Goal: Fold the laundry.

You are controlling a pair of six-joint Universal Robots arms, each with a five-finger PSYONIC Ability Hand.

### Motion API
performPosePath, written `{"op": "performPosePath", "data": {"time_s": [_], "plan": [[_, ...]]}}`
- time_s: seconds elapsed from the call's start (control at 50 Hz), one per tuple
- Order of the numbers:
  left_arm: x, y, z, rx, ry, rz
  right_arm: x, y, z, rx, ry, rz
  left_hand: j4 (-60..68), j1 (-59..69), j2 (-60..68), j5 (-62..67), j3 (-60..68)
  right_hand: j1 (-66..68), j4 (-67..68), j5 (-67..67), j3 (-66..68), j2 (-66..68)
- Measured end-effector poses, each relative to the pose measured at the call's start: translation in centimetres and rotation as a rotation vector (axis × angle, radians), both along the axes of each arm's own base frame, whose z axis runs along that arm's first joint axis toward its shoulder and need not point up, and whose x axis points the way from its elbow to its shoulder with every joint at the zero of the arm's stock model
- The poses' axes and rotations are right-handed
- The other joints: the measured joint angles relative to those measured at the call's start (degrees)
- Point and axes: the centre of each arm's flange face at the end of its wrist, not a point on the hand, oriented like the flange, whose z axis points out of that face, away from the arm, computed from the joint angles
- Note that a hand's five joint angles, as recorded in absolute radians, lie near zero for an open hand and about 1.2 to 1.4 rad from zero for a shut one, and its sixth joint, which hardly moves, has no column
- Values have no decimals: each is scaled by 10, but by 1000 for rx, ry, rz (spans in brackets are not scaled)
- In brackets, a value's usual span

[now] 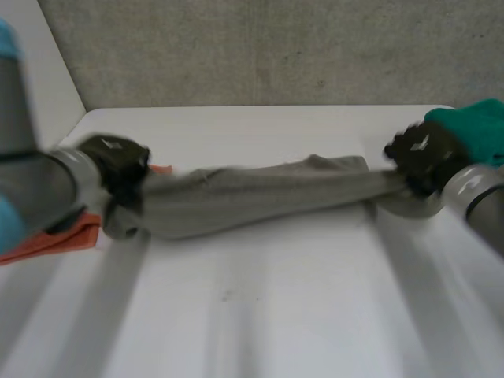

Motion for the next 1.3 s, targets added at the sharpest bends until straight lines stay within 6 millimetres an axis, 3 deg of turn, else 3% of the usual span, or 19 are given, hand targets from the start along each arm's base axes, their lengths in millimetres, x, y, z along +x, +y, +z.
{"op": "performPosePath", "data": {"time_s": [0.14, 0.22, 0.3, 0.36, 0.52, 0.6, 0.64, 0.72, 0.76, 0.8, 0.86, 0.88, 0.94, 0.98, 1.0, 1.08, 1.12, 1.2, 1.3], "plan": [[30, 42, 94, -217, 75, 37, -22, 20, 103, -114, -1, -44, 0, 0, 1, 0, 3, 0, 0, 0, 0, 0], [40, 55, 117, -276, 97, 42, -28, 34, 130, -105, -6, -30, 0, 0, 1, 0, 3, 0, 0, 12, 0, 0], [41, 51, 111, -242, 90, 41, -28, 33, 127, -55, -2, -2, 0, 0, 1, 0, 3, 0, 0, 14, 0, 0], [37, 37, 89, -171, 68, 42, -24, 24, 111, 2, 16, 13, 0, 0, 1, 0, 3, 0, 0, 14, 0, 0], [15, -29, 11, -87, 21, 61, -7, -22, 32, 138, 101, -14, 1, 5, 2, 14, 3, 0, 0, 14, 0, 0], [-1, -64, 4, -224, 70, 38, 4, -51, 16, 53, 80, -57, 1, 5, 2, 14, 3, 0, 0, 14, 0, 0], [-9, -81, 13, -347, 119, 16, 10, -67, 24, -52, 34, -84, 1, 5, 2, 14, 3, 0, 0, 14, 0, 0], [-21, -105, 63, -666, 249, -23, 20, -92, 76, -355, -151, -121, 1, 5, 2, 14, 4, 0, 0, 14, 0, 0], [-22, -110, 93, -821, 324, -33, 22, -95, 109, -498, -274, -118, 1, 5, 2, 14, 4, 0, 0, 14, 0, 0], [-22, -110, 111, -908, 378, -34, 23, -92, 127, -565, -352, -102, 1, 5, 2, 14, 4, 0, 0, 14, 0, 0], [-20, -106, 122, -946, 438, -24, 26, -84, 138, -596, -443, -55, -9, -2, -11, 6, -5, 0, 0, 17, 0, 0], [-20, -104, 120, -932, 448, -19, 27, -81, 135, -586, -453, -41, -24, -12, -21, -5, -18, 0, 0, 17, 0, 0], [-21, -93, 95, -782, 452, -2, 31, -71, 113, -506, -445, 0, -326, -330, -323, -299, -315, 0, 0, 17, 0, 2], [-23, -88, 82, -710, 446, 3, 32, -65, 100, -463, -426, 11, -349, -350, -346, -322, -338, 0, 0, 17, 0, 5], [-25, -78, 61, -602, 435, 7, 32, -59, 85, -422, -400, 17, -419, -393, -410, -393, -404, 0, 0, 17, 0, 5], [-32, -57, 23, -414, 423, 15, 26, -49, 67, -382, -353, 7, -475, -443, -468, -449, -463, 0, 2, 17, 0, 5], [-37, -43, 3, -324, 430, 22, 22, -43, 65, -380, -340, -2, -492, -454, -487, -472, -480, 0, 2, 17, 0, 5], [-49, -25, -16, -233, 461, 23, 20, -32, 76, -398, -346, 0, -493, -454, -489, -474, -480, 0, 2, 17, 0, 5], [-71, -4, -28, -160, 514, -11, 28, -4, 107, -427, -384, 56, -524, -493, -521, -505, -516, 0, 2, 17, 0, 5]]}}
